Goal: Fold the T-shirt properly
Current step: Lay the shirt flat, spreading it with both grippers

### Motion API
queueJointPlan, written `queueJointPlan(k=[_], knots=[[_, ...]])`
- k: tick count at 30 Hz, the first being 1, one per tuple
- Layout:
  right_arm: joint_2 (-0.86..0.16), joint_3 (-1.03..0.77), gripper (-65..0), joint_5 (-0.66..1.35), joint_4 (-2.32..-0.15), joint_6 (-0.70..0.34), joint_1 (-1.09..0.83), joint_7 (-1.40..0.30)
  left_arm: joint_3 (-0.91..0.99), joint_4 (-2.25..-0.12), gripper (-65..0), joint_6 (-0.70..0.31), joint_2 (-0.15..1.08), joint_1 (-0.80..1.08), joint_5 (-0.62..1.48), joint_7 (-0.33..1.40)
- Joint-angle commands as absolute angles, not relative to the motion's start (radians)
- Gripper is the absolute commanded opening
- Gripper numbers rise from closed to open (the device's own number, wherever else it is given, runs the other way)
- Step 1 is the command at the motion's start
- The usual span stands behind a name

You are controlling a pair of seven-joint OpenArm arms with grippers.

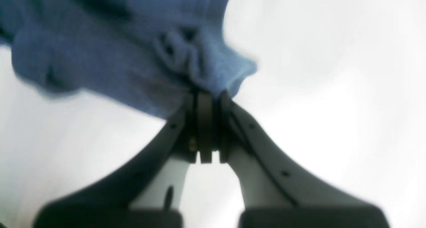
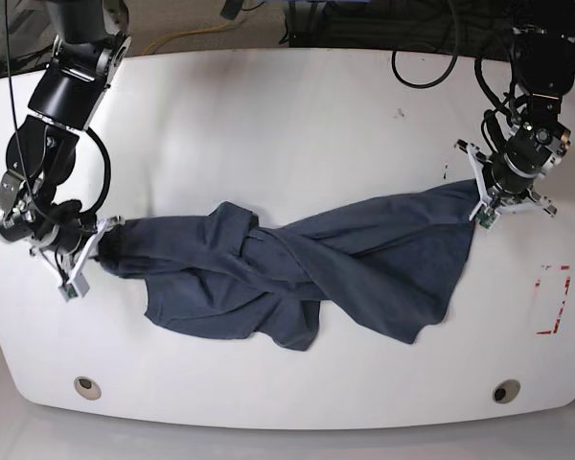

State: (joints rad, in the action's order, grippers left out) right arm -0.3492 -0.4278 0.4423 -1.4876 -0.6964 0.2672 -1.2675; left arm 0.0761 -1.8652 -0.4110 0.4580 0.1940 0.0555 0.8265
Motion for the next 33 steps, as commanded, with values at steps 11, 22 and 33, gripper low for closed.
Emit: queueJointPlan(k=[11,22,33], knots=[[-0.363,-0.519,-65.0,0.567,-1.578,-0.698,0.067,-1.244,0.157,-1.891,-64.4,-0.4,0.473,0.466,0.041,0.696],[-0.306,-0.521,-65.0,0.565,-1.673,-0.698,-0.054,-1.244,0.188,-1.896,-59.3,-0.429,0.417,0.553,0.044,0.667],[-0.288,-0.521,-65.0,0.565,-1.673,-0.698,-0.05,-1.244,0.191,-1.997,-13.5,-0.556,0.337,0.433,0.047,0.667]])
